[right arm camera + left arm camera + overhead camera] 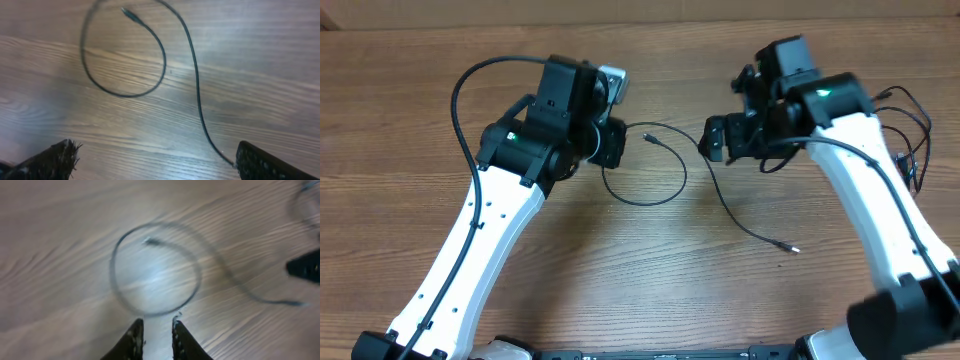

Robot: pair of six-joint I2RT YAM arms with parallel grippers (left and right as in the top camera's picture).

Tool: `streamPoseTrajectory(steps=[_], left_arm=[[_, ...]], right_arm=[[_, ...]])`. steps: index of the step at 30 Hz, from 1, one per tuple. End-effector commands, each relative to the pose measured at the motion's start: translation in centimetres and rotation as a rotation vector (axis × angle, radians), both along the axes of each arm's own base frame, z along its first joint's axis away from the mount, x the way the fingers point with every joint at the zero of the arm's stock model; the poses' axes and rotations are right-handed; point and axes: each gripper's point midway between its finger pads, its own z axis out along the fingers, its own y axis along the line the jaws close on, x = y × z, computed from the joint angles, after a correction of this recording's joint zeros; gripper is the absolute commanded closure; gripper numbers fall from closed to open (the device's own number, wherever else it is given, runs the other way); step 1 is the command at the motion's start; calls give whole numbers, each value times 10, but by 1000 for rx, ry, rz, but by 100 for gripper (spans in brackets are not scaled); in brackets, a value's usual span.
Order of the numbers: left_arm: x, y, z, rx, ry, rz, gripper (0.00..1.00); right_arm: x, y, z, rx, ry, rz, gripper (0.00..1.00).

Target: Untangle cables

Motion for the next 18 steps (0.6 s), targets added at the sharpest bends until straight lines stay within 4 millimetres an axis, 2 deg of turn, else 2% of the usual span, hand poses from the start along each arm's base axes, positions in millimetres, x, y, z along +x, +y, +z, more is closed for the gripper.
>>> streamPoseTrajectory(steps=[1, 5, 8, 13, 14, 18], left_arm=[[0, 35, -2, 150, -11, 118, 80], [-10, 61, -11, 204, 59, 236, 79], [-14, 81, -15, 191, 110, 323, 73], [-18, 111, -20, 131, 191, 414, 69], [-19, 117, -21, 112, 207, 431, 68], [-20, 138, -22, 49, 245, 496, 64]], right_arm=[[3, 10, -28, 25, 66, -28, 1], [7, 31, -47, 45, 93, 6, 3], [6, 57, -56, 47, 76, 69, 3], [13, 99, -55, 10, -60, 163, 3], [16, 110, -53, 7, -99, 177, 0], [22, 152, -48, 13, -227, 229, 0]])
